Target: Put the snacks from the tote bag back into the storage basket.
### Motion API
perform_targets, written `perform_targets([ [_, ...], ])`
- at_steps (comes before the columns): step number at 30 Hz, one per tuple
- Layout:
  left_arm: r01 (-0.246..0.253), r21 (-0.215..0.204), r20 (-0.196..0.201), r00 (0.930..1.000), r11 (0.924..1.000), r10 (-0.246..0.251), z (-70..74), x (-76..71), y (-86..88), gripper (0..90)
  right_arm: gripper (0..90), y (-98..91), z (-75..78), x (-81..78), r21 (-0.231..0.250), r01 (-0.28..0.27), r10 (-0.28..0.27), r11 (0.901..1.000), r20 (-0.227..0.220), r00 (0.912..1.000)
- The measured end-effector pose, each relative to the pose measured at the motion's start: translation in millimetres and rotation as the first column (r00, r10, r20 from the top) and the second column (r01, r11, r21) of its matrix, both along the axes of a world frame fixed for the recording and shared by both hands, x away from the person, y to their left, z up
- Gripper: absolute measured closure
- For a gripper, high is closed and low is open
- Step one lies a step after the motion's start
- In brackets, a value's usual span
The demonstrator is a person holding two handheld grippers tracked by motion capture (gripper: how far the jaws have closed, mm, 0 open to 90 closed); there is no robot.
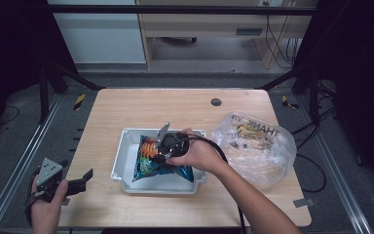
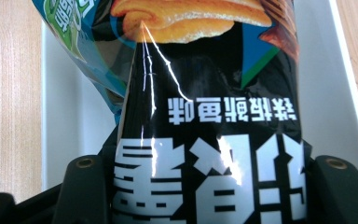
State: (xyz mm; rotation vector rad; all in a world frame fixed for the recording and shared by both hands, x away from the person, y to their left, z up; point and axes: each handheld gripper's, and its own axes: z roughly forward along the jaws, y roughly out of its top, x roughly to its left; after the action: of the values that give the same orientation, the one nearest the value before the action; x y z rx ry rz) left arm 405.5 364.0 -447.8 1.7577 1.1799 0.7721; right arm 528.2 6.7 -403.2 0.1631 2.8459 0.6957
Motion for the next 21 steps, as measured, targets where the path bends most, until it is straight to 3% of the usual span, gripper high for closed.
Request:
perform_targets([
  [21,0.008,0.004,-0.003,1.0000,1.0000,-0.008,-0.2,1.6,-0.7,2.6,39.3,1.4,-14.6,6.9,-0.030,0.012,-0.012,0.9995,-0.007,0.9999],
])
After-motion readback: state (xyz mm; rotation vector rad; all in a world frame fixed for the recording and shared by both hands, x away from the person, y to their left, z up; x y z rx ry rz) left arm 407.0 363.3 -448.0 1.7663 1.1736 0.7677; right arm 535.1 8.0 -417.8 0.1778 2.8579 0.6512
